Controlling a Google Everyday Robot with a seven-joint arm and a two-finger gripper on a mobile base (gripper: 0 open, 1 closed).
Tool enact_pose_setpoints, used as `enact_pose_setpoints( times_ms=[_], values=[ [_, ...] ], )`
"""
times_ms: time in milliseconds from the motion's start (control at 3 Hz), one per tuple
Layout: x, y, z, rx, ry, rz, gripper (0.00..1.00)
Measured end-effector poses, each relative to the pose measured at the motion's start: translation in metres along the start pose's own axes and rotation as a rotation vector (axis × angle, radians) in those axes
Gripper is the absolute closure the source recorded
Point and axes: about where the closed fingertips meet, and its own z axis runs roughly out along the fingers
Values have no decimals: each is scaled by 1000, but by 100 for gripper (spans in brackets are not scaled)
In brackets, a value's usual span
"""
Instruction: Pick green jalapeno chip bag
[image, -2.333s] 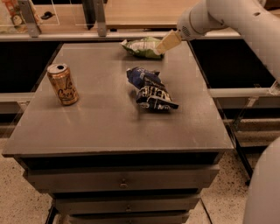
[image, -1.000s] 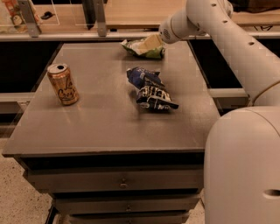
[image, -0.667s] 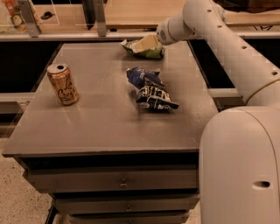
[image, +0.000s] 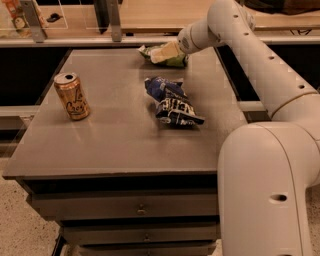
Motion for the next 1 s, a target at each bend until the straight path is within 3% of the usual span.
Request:
enact_pose_setpoints(
  times_ms=[333,667,1000],
  values=[
    [2,1,9,-18,11,-13,0],
    [2,2,13,-35,14,-24,16],
    [0,1,11,-51,-1,-37,41]
  ],
)
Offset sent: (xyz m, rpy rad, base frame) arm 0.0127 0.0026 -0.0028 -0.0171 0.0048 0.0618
